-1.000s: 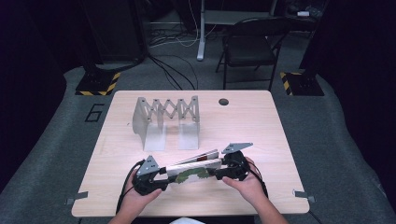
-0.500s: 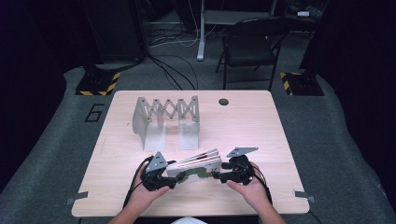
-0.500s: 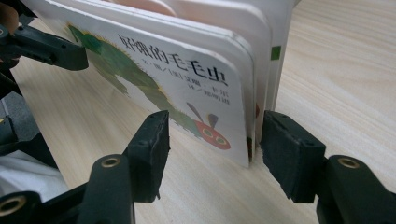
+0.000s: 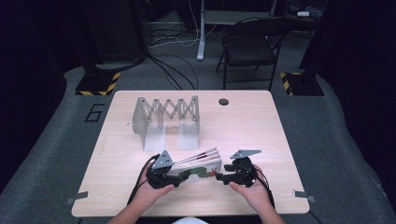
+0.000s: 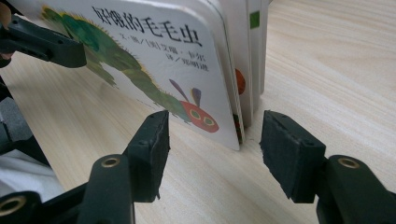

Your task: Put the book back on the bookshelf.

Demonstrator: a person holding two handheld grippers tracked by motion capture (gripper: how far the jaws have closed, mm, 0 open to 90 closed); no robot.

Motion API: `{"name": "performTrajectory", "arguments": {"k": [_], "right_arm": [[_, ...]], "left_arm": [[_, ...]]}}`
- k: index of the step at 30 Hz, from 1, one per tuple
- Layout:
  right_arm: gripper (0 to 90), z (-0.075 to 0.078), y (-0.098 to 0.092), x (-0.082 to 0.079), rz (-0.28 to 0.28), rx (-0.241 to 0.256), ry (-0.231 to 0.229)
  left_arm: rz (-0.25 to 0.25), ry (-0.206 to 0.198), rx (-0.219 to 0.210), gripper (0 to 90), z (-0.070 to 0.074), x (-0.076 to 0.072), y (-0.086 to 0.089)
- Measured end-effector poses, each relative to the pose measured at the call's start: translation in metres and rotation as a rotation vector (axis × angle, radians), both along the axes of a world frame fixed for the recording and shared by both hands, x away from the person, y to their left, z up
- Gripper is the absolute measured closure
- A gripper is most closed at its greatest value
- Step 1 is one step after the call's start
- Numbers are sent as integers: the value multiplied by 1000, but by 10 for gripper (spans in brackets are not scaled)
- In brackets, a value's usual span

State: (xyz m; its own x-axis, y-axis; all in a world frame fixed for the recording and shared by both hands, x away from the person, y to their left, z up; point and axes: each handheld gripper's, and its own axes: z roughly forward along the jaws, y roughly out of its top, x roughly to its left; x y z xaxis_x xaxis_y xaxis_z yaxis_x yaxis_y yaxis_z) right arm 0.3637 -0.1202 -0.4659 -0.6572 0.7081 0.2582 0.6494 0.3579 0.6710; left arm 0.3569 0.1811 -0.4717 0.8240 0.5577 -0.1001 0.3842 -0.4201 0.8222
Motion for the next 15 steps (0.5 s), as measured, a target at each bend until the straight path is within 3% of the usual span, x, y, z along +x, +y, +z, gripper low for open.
{"name": "performTrajectory", "arguments": {"k": [9,12,15], "right_arm": [[420,-4,-3,5,-16,5,7],[422,-5,-3,9,-17,7,5],[423,-6,-1,12,-14,10,2]], "left_arm": [[-43,-17,32,664,2,-11,-5],[-51,-47,59,736,2,-17,-8],[-52,-55,61,750,2,-21,-8]]}}
